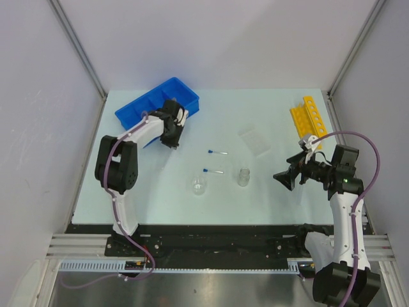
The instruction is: Organize the chemistry lab equipment
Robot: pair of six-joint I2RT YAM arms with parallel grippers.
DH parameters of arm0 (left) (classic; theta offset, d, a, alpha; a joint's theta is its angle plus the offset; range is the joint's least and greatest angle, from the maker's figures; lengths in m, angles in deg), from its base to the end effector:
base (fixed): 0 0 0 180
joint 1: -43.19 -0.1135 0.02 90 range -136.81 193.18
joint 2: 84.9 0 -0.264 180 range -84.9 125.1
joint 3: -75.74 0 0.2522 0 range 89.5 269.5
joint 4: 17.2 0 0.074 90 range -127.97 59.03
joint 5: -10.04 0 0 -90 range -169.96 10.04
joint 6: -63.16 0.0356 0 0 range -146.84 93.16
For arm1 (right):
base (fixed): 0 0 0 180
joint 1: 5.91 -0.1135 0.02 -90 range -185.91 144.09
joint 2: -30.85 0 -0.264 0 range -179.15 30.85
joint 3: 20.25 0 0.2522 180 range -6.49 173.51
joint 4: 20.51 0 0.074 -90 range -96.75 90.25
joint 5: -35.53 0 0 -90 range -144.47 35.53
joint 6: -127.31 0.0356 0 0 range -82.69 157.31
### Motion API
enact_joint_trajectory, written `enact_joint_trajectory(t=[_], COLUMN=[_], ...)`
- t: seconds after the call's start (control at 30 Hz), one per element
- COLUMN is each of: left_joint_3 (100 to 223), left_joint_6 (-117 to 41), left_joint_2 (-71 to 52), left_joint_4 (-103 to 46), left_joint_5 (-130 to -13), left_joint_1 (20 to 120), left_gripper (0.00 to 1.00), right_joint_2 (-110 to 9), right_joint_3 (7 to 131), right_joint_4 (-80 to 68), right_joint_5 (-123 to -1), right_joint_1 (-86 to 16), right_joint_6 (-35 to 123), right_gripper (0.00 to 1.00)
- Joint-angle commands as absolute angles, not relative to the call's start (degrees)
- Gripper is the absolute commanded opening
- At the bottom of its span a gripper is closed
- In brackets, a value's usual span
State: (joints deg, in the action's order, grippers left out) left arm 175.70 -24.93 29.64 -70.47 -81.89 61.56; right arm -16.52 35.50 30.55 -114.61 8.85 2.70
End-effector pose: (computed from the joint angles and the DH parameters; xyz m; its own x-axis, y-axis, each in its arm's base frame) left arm 0.3943 -0.1297 0.1887 -0.8684 0.3235 -0.3758 0.3321 0.9422 0.0437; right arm 0.1608 -0.0104 0.2823 -0.2614 -0.2236 -0.9390 -0.7754 0.6280 0.0663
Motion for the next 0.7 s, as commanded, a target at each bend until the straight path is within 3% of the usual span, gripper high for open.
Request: enact_joint_trajectory(t=[0.0, 0.3, 0.57, 0.67], left_joint_3=[173.62, 165.80, 156.31, 155.16], left_joint_6=[-23.59, -27.54, -33.08, -34.93], left_joint_2=[21.72, 10.65, -0.07, -3.15], left_joint_4=[-69.37, -67.36, -61.91, -61.29], left_joint_5=[-80.75, -71.98, -60.45, -56.85], left_joint_1=[61.99, 59.98, 56.90, 56.46], left_gripper=[0.15, 0.15, 0.15, 0.15], right_joint_2=[-15.73, -16.87, -20.99, -26.16], right_joint_3=[35.78, 36.74, 47.10, 54.98], right_joint_4=[31.04, 32.09, 40.00, 49.64], right_joint_5=[-116.79, -119.42, -108.36, -103.36], right_joint_1=[9.20, 7.80, -7.30, -15.37], right_joint_6=[1.37, -0.56, -11.71, -24.52], right_gripper=[1.00, 1.00, 1.00, 0.99])
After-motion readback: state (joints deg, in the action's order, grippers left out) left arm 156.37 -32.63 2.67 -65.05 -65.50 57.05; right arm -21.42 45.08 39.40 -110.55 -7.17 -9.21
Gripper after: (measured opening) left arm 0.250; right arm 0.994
